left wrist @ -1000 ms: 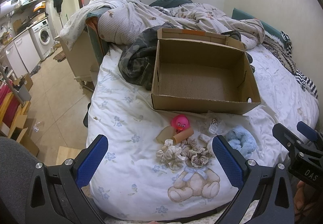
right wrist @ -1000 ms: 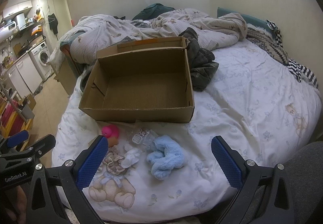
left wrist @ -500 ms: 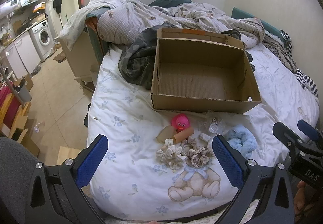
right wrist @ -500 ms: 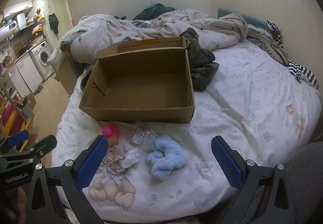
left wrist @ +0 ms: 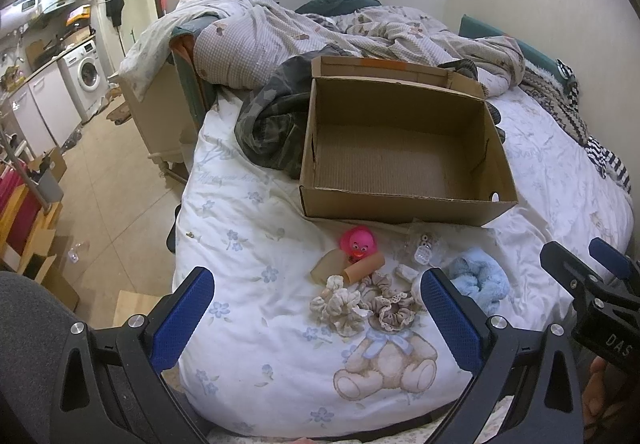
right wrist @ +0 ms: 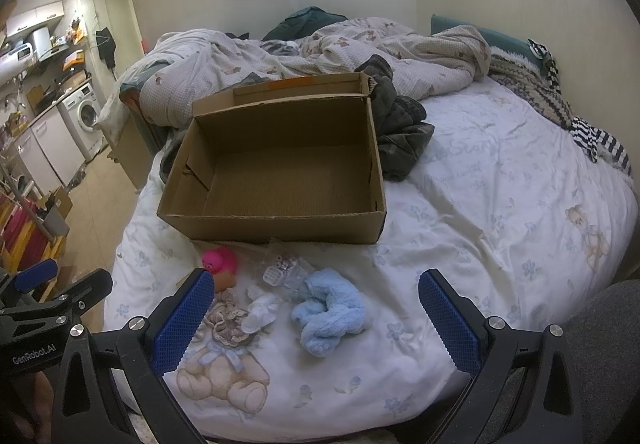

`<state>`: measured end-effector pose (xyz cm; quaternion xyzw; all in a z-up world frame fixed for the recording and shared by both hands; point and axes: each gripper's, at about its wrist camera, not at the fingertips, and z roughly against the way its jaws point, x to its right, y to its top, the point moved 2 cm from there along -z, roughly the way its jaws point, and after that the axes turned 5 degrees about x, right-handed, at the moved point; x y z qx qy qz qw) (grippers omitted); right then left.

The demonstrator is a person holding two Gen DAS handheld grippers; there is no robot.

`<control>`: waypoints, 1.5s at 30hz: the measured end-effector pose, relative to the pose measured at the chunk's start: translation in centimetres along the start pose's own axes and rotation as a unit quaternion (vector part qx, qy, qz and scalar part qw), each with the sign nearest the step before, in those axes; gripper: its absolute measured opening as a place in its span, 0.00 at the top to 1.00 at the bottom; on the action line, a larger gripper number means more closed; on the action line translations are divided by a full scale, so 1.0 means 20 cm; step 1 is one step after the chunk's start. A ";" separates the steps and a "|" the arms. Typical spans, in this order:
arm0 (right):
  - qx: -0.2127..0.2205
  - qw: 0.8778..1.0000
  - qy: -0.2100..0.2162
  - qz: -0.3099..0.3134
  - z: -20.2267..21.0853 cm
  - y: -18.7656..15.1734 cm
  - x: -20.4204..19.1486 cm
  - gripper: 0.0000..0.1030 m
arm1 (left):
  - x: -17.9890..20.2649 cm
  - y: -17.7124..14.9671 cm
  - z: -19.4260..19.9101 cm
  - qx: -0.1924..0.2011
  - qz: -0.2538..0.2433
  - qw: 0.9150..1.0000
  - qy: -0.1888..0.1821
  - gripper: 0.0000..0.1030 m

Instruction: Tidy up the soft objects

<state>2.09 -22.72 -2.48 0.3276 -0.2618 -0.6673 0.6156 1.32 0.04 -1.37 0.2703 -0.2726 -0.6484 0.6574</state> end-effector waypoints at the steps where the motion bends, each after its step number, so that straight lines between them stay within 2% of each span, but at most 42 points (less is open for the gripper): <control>1: 0.000 1.000 0.000 0.000 0.00 0.00 0.00 0.00 | 0.01 0.00 0.00 0.000 -0.001 1.000 0.000 0.00; 9: -0.001 1.000 0.002 -0.003 0.00 0.01 0.00 0.00 | 0.00 0.01 0.00 0.000 -0.003 1.000 -0.001 0.00; 17: -0.036 0.998 0.036 -0.028 -0.03 0.11 0.04 0.00 | -0.03 0.12 -0.03 -0.031 0.004 0.999 0.010 0.00; 23: -0.078 0.995 0.051 -0.027 -0.13 0.22 0.08 0.00 | -0.05 0.21 -0.11 -0.060 0.001 0.998 0.018 0.00; 30: -0.149 0.987 0.054 -0.008 -0.31 0.24 0.14 0.00 | -0.11 0.30 -0.29 -0.111 0.010 0.994 0.021 0.00; 34: -0.193 0.979 0.055 -0.022 -0.44 0.20 0.19 0.00 | -0.14 0.28 -0.43 -0.155 0.027 0.987 0.014 0.00; 37: -0.222 0.972 0.057 -0.044 -0.53 0.14 0.22 0.00 | -0.14 0.21 -0.54 -0.197 0.036 0.980 0.005 0.01; 38: -0.229 0.971 0.057 -0.050 -0.55 0.12 0.23 0.00 | -0.14 0.18 -0.58 -0.211 0.040 0.977 0.001 0.02; 42: -0.248 0.965 0.055 -0.070 -0.62 0.04 0.27 0.00 | -0.13 0.04 -0.71 -0.264 0.058 0.963 -0.014 0.19; 45: -0.252 0.962 0.054 -0.085 -0.65 0.02 0.28 0.00 | -0.10 -0.04 -0.79 -0.290 0.063 0.954 -0.028 0.19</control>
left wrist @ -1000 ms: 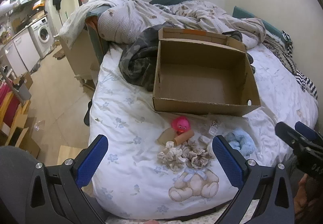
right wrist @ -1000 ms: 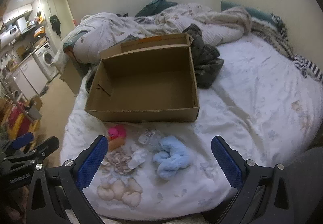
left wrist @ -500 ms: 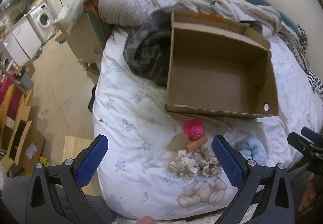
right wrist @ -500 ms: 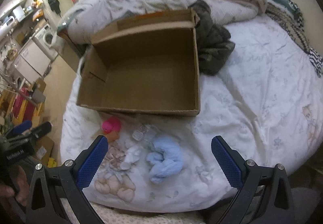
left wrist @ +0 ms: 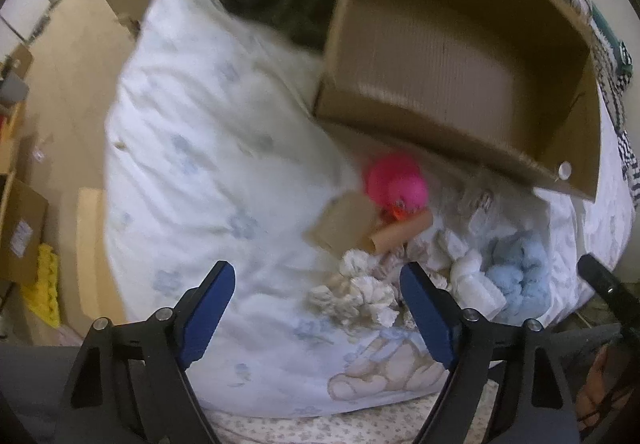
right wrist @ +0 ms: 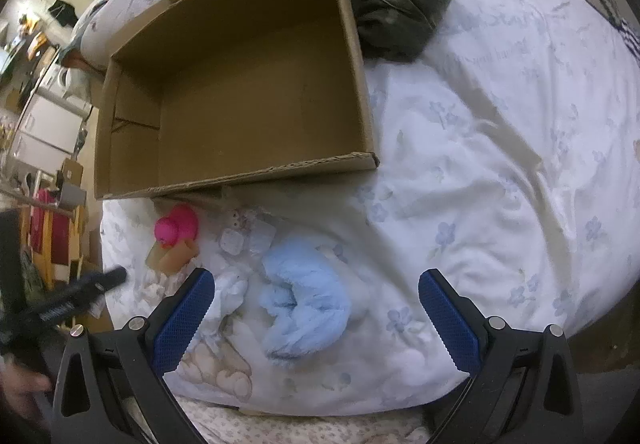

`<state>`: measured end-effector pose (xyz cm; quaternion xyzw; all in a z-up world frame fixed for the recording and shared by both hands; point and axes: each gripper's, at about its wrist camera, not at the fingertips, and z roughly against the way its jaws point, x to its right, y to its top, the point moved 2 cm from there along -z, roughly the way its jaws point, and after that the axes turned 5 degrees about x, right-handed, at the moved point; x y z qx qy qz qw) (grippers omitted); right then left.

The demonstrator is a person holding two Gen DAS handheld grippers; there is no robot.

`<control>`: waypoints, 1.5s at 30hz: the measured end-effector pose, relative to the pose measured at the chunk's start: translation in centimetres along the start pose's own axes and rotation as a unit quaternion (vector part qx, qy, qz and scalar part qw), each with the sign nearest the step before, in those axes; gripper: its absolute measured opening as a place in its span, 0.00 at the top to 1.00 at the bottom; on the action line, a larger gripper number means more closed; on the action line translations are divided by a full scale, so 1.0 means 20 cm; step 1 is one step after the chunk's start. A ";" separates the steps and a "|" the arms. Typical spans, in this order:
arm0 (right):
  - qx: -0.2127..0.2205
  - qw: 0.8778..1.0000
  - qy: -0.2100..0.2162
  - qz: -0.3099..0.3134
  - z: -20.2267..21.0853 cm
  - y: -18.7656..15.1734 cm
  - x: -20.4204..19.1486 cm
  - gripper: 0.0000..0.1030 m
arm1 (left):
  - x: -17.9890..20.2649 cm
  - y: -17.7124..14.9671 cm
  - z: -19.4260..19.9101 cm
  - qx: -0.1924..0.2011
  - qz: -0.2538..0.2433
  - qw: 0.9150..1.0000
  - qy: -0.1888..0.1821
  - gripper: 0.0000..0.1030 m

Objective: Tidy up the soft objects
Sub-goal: 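Grasp the white scrunchie with the left tool while the right tool approaches the blue plush, then grasp the light blue fuzzy plush with the right tool and lift it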

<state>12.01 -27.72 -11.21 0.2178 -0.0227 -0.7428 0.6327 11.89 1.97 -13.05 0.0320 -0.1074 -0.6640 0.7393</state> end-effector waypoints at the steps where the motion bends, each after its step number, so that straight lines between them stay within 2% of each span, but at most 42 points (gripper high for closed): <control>1: 0.000 1.000 0.001 -0.002 -0.01 0.00 0.00 0.00 | 0.01 -0.01 -0.04 -0.011 -0.003 1.000 0.000 0.19; 4: -0.001 1.000 -0.001 -0.011 -0.03 0.01 0.02 0.00 | 0.03 -0.04 -0.14 -0.034 -0.004 0.999 -0.010 0.30; 7: -0.002 1.000 -0.001 -0.019 -0.04 0.01 0.03 0.00 | 0.05 -0.05 -0.20 -0.048 -0.006 0.999 -0.022 0.46; 8: -0.003 1.000 -0.001 -0.019 -0.04 0.02 0.03 0.00 | 0.05 -0.06 -0.21 -0.049 -0.006 0.998 -0.025 0.59; 10: -0.003 1.000 -0.003 -0.014 -0.05 0.02 0.02 0.00 | 0.05 -0.06 -0.21 -0.049 -0.002 0.998 -0.033 0.69; 11: -0.004 1.000 -0.005 -0.012 -0.04 0.02 0.02 0.00 | 0.04 -0.06 -0.20 -0.044 0.000 0.998 -0.037 0.81; 12: -0.005 1.000 -0.006 -0.009 -0.05 0.02 0.02 0.00 | 0.04 -0.06 -0.18 -0.037 0.000 0.999 -0.038 0.84; 16: -0.004 1.000 -0.004 -0.007 -0.05 0.02 0.01 0.00 | 0.00 -0.08 -0.06 -0.020 0.000 0.998 -0.059 0.88; 18: -0.006 1.000 -0.002 -0.009 -0.06 0.02 0.01 0.00 | -0.01 -0.09 0.00 -0.008 -0.006 0.998 -0.057 0.89; 21: -0.015 1.000 0.008 -0.023 -0.07 0.02 0.04 0.00 | -0.02 -0.10 0.06 0.009 -0.018 0.999 -0.033 0.89; 26: -0.064 0.996 0.021 -0.056 -0.16 -0.01 0.07 0.00 | -0.02 -0.05 0.05 0.009 -0.008 1.000 -0.016 0.90; 30: -0.102 0.993 0.024 -0.047 -0.27 -0.05 0.03 0.00 | -0.01 -0.02 0.01 0.011 -0.011 1.000 0.002 0.90; 32: -0.117 0.993 0.023 -0.028 -0.32 -0.07 -0.01 0.12 | -0.02 -0.02 0.00 0.016 -0.011 1.000 0.009 0.90; 34: -0.123 0.992 0.002 0.000 -0.35 -0.08 -0.05 0.18 | -0.02 -0.01 0.00 0.017 -0.008 1.000 0.011 0.90; 37: -0.125 0.992 -0.025 0.015 -0.36 -0.10 -0.04 0.40 | -0.02 -0.01 0.01 0.021 -0.008 1.000 0.012 0.90; 39: -0.121 0.992 -0.024 0.011 -0.35 -0.10 -0.02 0.51 | -0.02 -0.01 0.02 0.023 -0.009 1.000 0.011 0.90; 41: -0.110 0.994 -0.021 0.013 -0.32 -0.09 -0.02 0.69 | -0.02 -0.01 0.04 0.027 -0.008 1.000 0.009 0.90; 43: -0.094 0.995 -0.014 0.013 -0.27 -0.09 -0.02 0.76 | -0.02 -0.02 0.06 0.034 -0.006 0.999 0.010 0.90; 45: -0.079 0.997 0.005 0.007 -0.23 -0.08 -0.02 0.77 | -0.04 -0.02 0.08 0.039 -0.004 0.999 0.011 0.90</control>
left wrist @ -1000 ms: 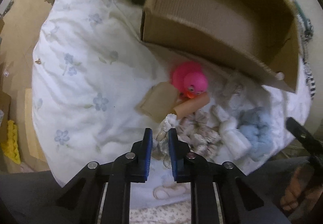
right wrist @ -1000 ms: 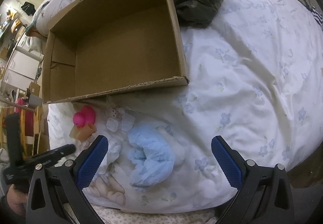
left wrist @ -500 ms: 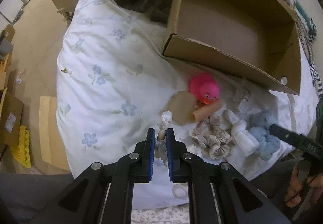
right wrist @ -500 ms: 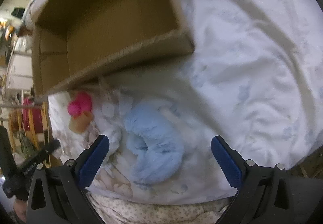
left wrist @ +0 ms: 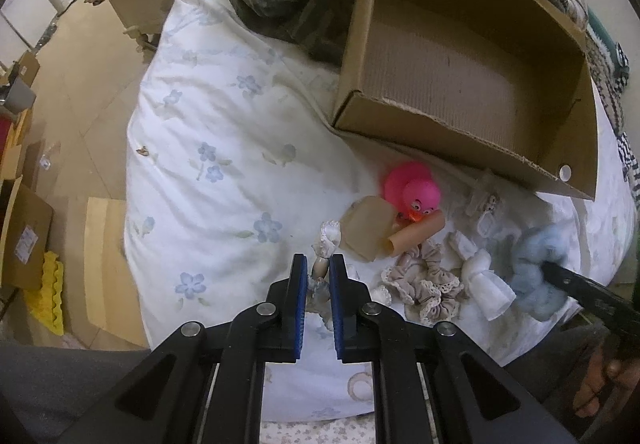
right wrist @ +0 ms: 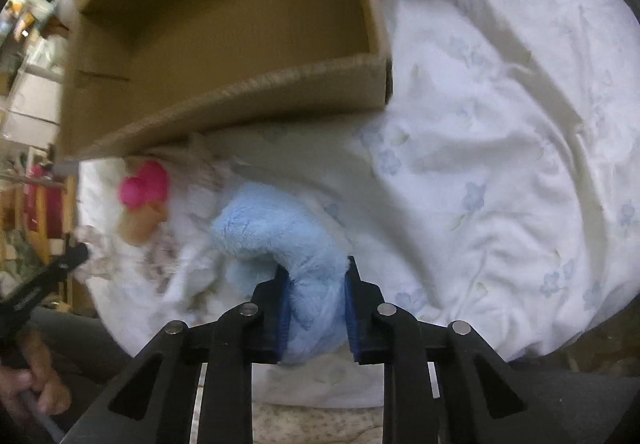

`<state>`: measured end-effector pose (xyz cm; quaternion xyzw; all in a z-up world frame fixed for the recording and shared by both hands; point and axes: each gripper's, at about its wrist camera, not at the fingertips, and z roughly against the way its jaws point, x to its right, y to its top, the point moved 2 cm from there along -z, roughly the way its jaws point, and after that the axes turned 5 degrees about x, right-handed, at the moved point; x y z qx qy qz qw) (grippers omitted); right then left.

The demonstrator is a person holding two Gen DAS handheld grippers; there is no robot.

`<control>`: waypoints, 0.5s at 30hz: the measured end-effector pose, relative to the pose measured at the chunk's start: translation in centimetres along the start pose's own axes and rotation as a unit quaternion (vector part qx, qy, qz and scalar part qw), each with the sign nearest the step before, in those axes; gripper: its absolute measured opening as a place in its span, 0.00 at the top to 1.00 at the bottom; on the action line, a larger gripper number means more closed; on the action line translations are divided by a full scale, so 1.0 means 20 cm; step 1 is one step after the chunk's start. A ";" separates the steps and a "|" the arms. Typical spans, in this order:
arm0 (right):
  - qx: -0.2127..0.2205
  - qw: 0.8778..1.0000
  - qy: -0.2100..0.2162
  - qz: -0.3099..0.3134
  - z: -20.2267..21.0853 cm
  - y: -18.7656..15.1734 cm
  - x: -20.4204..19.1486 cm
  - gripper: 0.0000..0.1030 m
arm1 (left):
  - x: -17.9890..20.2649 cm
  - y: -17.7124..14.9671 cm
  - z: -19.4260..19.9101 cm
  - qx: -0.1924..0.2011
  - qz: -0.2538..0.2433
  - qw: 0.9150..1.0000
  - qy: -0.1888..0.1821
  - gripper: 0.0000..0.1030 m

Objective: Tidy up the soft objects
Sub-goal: 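Grasp the light blue fuzzy plush with the right tool and lift it, then carry the blue plush with the right tool while the left tool carries the scrunchie into the box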

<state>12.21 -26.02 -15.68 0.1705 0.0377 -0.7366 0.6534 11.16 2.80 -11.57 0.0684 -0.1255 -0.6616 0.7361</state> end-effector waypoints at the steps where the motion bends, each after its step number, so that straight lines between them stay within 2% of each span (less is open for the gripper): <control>1: 0.009 1.000 0.011 -0.001 0.04 -0.01 -0.01 0.77 | -0.01 0.00 0.01 0.003 0.002 1.000 -0.001 0.90; 6: 0.068 0.995 0.075 -0.012 0.26 -0.05 -0.03 0.77 | -0.03 0.00 0.09 0.024 0.010 1.000 -0.005 0.90; 9: 0.083 0.992 0.097 -0.009 0.31 -0.07 -0.05 0.77 | -0.02 0.02 0.15 0.043 0.013 0.999 -0.005 0.90; 15: 0.103 0.988 0.119 0.001 0.35 -0.06 -0.12 0.77 | 0.00 0.06 0.23 0.082 0.003 0.996 0.018 0.90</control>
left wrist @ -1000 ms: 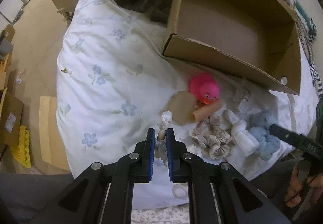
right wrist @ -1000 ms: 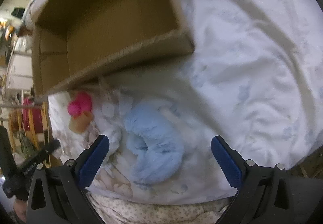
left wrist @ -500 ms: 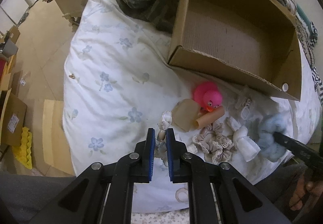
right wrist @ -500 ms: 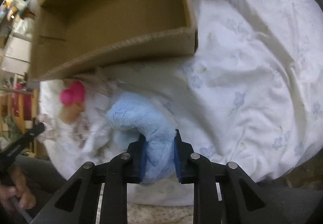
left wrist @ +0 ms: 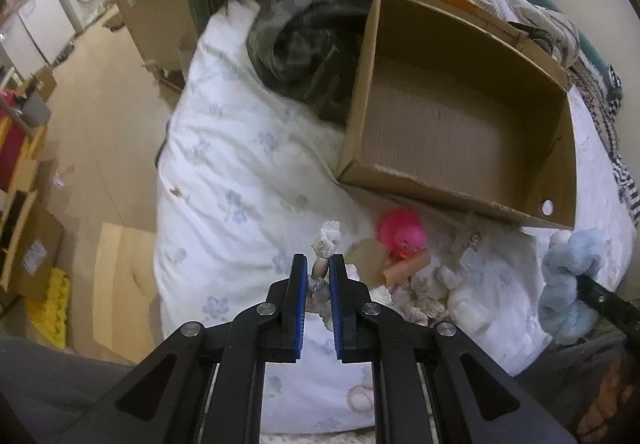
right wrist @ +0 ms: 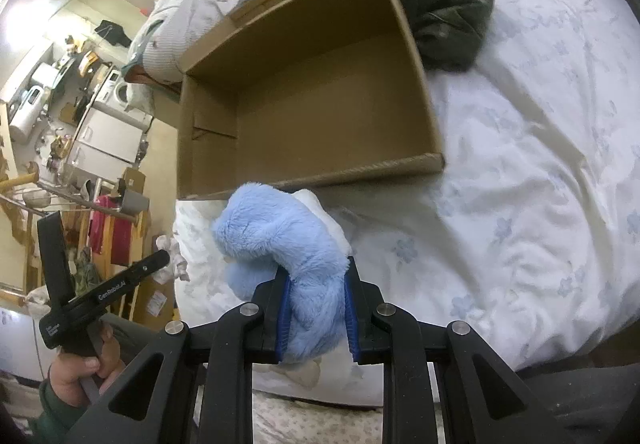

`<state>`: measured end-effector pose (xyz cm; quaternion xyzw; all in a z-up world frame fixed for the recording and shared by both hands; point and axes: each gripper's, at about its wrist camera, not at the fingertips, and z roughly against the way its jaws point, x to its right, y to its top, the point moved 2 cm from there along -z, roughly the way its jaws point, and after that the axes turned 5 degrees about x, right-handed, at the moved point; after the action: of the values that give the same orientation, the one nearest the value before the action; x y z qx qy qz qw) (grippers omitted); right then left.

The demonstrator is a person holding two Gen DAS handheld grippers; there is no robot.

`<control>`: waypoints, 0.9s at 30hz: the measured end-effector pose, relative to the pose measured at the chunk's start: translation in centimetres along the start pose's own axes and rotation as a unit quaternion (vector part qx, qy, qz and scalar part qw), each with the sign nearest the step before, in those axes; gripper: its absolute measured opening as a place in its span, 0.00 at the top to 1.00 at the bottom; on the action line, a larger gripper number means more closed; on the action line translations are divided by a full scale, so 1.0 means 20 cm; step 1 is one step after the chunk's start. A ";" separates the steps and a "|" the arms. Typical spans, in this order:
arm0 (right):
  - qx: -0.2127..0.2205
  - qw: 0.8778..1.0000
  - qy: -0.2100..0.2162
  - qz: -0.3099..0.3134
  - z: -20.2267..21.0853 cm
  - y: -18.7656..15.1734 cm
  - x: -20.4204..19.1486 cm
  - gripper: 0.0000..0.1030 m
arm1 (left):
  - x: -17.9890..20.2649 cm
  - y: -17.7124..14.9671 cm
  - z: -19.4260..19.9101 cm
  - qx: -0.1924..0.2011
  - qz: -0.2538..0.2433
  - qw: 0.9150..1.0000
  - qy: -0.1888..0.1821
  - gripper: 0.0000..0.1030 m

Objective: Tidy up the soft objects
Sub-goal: 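Carry the blue plush with the right tool while the left tool carries the scrunchie into the box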

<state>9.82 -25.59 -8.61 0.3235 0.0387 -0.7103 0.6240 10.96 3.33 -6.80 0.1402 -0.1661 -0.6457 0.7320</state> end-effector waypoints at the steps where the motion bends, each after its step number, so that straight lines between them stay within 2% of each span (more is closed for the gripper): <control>1: 0.004 1.000 0.004 0.002 0.00 0.00 -0.02 0.77 | 0.00 0.01 0.01 0.004 -0.001 1.000 0.003 0.90; 7: 0.028 0.999 0.026 0.011 0.09 0.05 -0.05 0.77 | 0.02 0.08 0.07 0.012 -0.005 1.000 0.003 0.90; 12: 0.053 0.998 0.035 0.015 0.19 0.14 -0.05 0.77 | 0.05 0.19 0.17 0.048 -0.019 0.999 0.007 0.90; 18: 0.092 0.995 0.028 0.034 0.24 0.33 -0.09 0.77 | 0.14 0.35 0.24 0.086 -0.039 0.995 0.013 0.90; 23: 0.124 0.991 0.018 0.035 0.21 0.45 -0.05 0.77 | 0.22 0.48 0.23 0.118 -0.061 0.991 0.023 0.90; 25: 0.125 0.992 0.023 0.020 0.17 0.46 0.00 0.77 | 0.25 0.51 0.20 0.129 -0.068 0.989 0.024 0.90; 27: 0.119 0.993 0.010 0.007 0.12 0.45 0.03 0.77 | 0.28 0.54 0.18 0.137 -0.071 0.988 0.016 0.90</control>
<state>17.06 -29.17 -3.78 0.4026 -0.0422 -0.7020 0.5859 19.73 -0.91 1.24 0.2605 -0.2310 -0.6653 0.6604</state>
